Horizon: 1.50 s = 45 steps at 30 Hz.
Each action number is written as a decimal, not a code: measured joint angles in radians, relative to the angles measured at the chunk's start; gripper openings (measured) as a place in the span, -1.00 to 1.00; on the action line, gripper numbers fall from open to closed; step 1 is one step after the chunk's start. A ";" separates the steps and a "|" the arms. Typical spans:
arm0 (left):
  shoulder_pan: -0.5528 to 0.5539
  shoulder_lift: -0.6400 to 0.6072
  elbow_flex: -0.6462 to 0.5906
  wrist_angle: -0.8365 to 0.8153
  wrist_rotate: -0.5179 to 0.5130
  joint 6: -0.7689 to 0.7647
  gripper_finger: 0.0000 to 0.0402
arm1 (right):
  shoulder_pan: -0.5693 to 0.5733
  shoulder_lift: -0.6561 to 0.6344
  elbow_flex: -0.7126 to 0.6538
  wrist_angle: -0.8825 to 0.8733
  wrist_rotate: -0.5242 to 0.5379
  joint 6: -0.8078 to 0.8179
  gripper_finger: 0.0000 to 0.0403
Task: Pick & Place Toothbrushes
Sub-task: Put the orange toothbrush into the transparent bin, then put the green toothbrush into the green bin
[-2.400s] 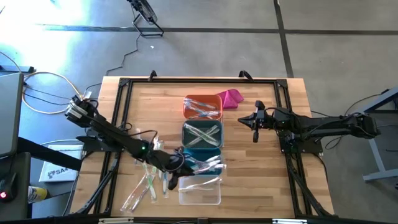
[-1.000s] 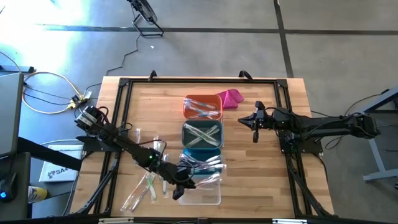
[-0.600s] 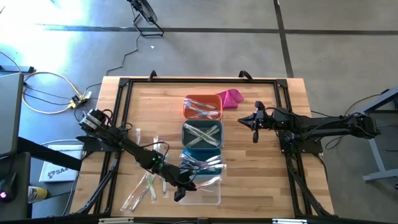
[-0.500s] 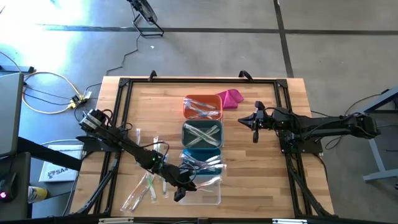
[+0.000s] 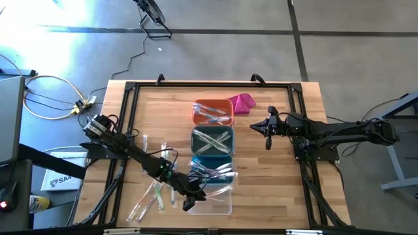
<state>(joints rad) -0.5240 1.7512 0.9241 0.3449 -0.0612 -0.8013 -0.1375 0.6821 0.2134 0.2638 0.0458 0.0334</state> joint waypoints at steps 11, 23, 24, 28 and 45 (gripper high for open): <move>0.000 0.000 0.000 0.003 0.000 0.000 -0.44 | 0.000 0.000 0.000 0.000 0.000 0.000 -0.98; 0.025 -0.061 0.000 -0.068 0.063 0.014 -0.44 | 0.000 0.000 0.000 0.001 0.000 0.000 -0.98; 0.031 -0.076 0.000 -0.090 0.072 0.020 -0.44 | 0.000 0.000 0.000 0.000 0.000 0.000 -0.98; 0.049 -0.146 0.000 -0.251 0.079 0.049 -0.44 | 0.000 0.000 0.000 0.000 0.000 0.000 -0.98; 0.079 -0.374 0.001 -0.808 0.184 -0.267 -0.44 | 0.000 0.000 0.000 -0.002 0.000 0.000 -0.98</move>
<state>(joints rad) -0.4452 1.3775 0.9249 -0.4628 0.1233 -1.0685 -0.1379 0.6823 0.2134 0.2615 0.0460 0.0330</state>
